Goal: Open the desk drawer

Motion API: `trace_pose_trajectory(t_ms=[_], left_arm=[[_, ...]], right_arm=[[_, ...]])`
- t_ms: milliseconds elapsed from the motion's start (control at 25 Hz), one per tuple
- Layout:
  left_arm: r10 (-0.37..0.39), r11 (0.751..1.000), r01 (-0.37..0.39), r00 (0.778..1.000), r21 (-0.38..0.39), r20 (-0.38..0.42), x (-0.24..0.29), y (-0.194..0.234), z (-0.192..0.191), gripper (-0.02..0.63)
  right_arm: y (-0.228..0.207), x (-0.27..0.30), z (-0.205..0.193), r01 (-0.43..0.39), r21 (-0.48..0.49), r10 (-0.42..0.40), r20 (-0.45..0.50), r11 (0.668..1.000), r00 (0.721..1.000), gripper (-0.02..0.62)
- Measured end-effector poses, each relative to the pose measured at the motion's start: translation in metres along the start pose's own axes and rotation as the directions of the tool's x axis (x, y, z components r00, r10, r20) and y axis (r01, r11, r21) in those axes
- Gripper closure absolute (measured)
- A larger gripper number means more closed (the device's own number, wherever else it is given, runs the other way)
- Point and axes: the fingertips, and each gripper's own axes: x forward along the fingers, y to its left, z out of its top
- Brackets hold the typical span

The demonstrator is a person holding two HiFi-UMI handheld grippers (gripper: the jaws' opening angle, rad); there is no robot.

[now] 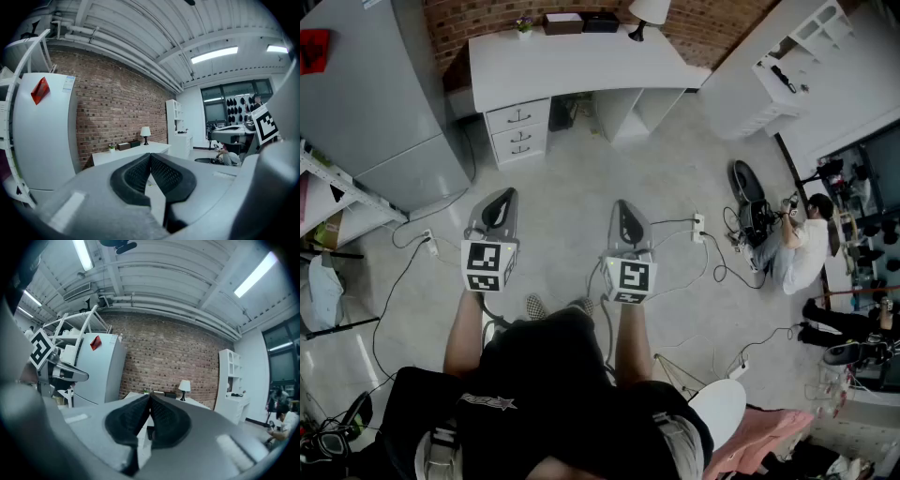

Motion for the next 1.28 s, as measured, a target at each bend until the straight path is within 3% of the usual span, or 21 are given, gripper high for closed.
trace_pose_trajectory(t_ms=[240, 680, 1000, 1280], left_arm=[[0.0, 1.0, 0.0, 1.0, 0.001, 0.0, 0.007, 0.005, -0.001, 0.595], [0.026, 1.0, -0.027, 1.0, -0.002, -0.017, 0.038, 0.018, -0.003, 0.595], [0.125, 0.992, -0.125, 0.991, -0.01, -0.037, 0.107, 0.055, 0.002, 0.595], [0.219, 0.974, -0.222, 0.973, -0.037, -0.074, 0.177, 0.089, 0.008, 0.595]], right_arm=[[-0.004, 0.007, -0.002, 0.021, 0.009, -0.021, -0.007, 1.0, 1.0, 0.592], [-0.011, 0.051, -0.005, -0.015, 0.012, 0.015, -0.009, 1.0, 1.0, 0.592], [-0.039, 0.147, -0.009, -0.093, 0.015, 0.093, 0.005, 0.996, 0.996, 0.592], [-0.055, 0.25, -0.018, -0.208, 0.027, 0.209, -0.011, 0.978, 0.978, 0.592]])
